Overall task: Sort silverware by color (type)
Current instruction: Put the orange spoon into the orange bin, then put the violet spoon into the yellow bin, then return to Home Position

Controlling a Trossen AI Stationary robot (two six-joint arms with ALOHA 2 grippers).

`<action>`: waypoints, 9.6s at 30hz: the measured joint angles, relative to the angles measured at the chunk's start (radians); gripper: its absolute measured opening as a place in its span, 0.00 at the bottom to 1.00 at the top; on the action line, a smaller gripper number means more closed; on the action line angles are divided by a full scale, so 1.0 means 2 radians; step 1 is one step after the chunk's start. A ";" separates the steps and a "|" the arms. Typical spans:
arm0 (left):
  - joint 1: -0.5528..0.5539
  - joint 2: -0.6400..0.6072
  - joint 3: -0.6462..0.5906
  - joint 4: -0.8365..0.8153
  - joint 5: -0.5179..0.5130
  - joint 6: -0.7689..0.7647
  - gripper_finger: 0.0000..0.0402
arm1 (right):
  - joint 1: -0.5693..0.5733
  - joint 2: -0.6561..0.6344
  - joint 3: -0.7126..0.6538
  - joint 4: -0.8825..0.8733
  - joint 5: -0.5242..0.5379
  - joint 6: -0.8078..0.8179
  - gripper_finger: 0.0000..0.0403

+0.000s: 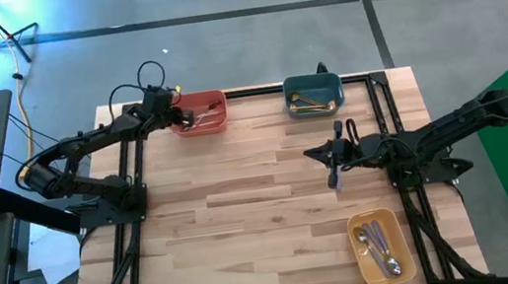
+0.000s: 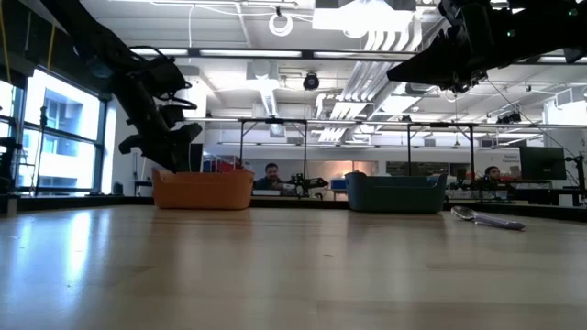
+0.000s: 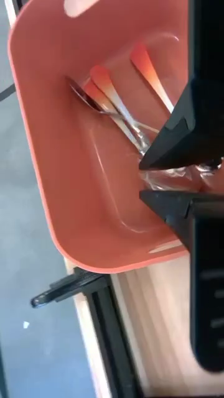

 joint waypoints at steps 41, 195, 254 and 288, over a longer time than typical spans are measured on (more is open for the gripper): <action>-0.542 -0.140 -0.254 0.465 -0.242 0.010 0.17 | 0.081 0.020 0.041 -0.584 0.053 0.671 0.32; -0.556 -0.140 -0.262 0.435 -0.228 -0.007 0.17 | 0.347 0.314 0.319 -0.672 -0.150 0.822 0.19; -0.482 -0.266 -0.262 0.413 -0.032 0.200 0.01 | -0.217 -0.269 -0.129 -0.044 -0.283 -0.131 0.00; -0.444 -0.628 -0.303 0.105 0.013 0.211 0.01 | -0.236 -0.488 -0.176 -0.122 -0.305 -0.098 0.00</action>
